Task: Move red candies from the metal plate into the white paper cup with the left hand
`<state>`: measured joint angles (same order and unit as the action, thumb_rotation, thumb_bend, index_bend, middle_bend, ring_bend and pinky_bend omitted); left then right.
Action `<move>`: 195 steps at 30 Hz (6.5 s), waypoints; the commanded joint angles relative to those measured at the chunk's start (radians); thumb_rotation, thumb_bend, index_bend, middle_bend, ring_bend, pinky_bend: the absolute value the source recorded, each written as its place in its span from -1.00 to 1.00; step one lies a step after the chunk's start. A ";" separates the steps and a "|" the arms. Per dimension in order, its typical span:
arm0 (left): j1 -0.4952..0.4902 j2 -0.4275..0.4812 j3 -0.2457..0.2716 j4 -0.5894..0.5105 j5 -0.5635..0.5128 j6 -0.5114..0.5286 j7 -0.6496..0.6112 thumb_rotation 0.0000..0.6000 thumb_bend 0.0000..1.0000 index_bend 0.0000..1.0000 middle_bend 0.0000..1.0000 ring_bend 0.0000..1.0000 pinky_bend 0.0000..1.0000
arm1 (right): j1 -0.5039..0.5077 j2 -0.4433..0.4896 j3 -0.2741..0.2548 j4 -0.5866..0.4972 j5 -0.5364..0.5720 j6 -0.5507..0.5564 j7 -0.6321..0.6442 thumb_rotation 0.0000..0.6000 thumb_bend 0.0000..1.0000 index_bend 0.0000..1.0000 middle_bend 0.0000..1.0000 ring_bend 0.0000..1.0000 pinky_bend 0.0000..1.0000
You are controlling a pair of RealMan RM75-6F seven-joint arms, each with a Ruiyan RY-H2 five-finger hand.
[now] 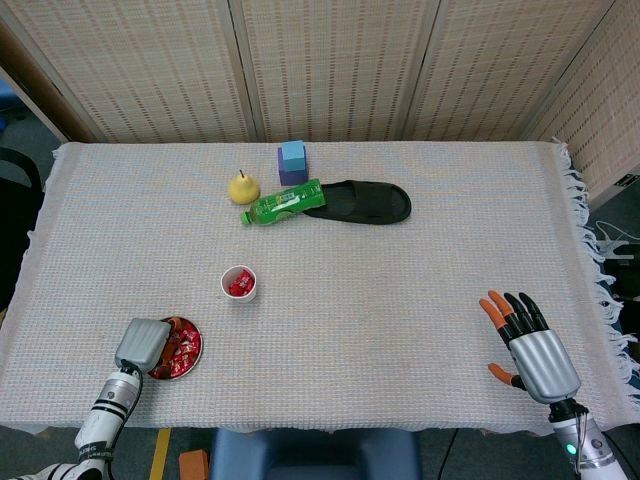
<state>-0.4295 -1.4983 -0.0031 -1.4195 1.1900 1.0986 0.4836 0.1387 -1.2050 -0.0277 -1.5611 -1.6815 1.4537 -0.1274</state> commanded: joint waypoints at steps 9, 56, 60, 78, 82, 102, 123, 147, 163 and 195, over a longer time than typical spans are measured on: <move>0.006 0.011 -0.005 -0.019 0.021 0.016 -0.008 1.00 -0.09 -0.06 1.00 1.00 1.00 | -0.001 0.001 0.000 0.000 0.000 0.002 0.001 1.00 -0.88 -1.00 -1.00 -1.00 -1.00; -0.288 -0.071 -0.243 -0.037 -0.110 -0.061 0.126 1.00 -0.09 -0.20 1.00 1.00 1.00 | 0.005 0.001 0.032 0.008 0.072 -0.021 0.007 1.00 -0.88 -1.00 -1.00 -1.00 -1.00; -0.294 -0.079 -0.230 -0.032 -0.107 -0.054 0.125 1.00 -0.09 -0.43 1.00 1.00 1.00 | 0.007 0.000 0.032 0.007 0.072 -0.024 0.003 1.00 -0.88 -1.00 -1.00 -1.00 -1.00; -0.185 0.042 -0.099 -0.239 -0.028 0.056 0.062 1.00 -0.14 -0.44 1.00 1.00 1.00 | -0.003 0.009 0.015 0.003 0.027 0.011 0.020 1.00 -0.88 -1.00 -1.00 -1.00 -1.00; -0.118 0.086 -0.036 -0.253 0.008 0.098 0.017 1.00 -0.15 -0.42 1.00 1.00 1.00 | -0.005 0.010 0.008 0.002 0.009 0.019 0.022 1.00 -0.88 -1.00 -1.00 -1.00 -1.00; 0.010 0.065 0.062 -0.074 0.031 0.111 0.037 1.00 -0.18 -0.49 1.00 1.00 1.00 | -0.015 0.011 -0.011 -0.004 -0.039 0.044 0.016 1.00 -0.88 -1.00 -1.00 -1.00 -1.00; 0.023 0.010 0.038 0.026 0.037 0.071 0.049 1.00 -0.17 -0.27 1.00 1.00 1.00 | -0.014 0.009 -0.008 -0.004 -0.031 0.034 0.009 1.00 -0.88 -1.00 -1.00 -1.00 -1.00; 0.039 0.005 0.020 0.026 0.072 0.071 0.042 1.00 -0.18 0.08 1.00 1.00 1.00 | -0.016 0.010 -0.006 -0.005 -0.031 0.036 0.010 1.00 -0.88 -1.00 -1.00 -1.00 -1.00; -0.006 0.098 -0.086 -0.169 0.152 0.150 0.029 1.00 -0.17 0.09 1.00 1.00 1.00 | -0.012 0.006 0.005 -0.002 -0.009 0.024 0.010 1.00 -0.88 -1.00 -1.00 -1.00 -1.00; -0.284 -0.078 -0.199 -0.078 -0.032 -0.044 0.203 1.00 -0.17 -0.10 1.00 1.00 1.00 | -0.009 0.013 0.032 0.000 0.056 0.005 0.020 1.00 -0.88 -1.00 -1.00 -1.00 -1.00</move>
<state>-0.7102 -1.5734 -0.2048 -1.5027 1.1630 1.0578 0.6846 0.1302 -1.1919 0.0040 -1.5610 -1.6253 1.4586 -0.1081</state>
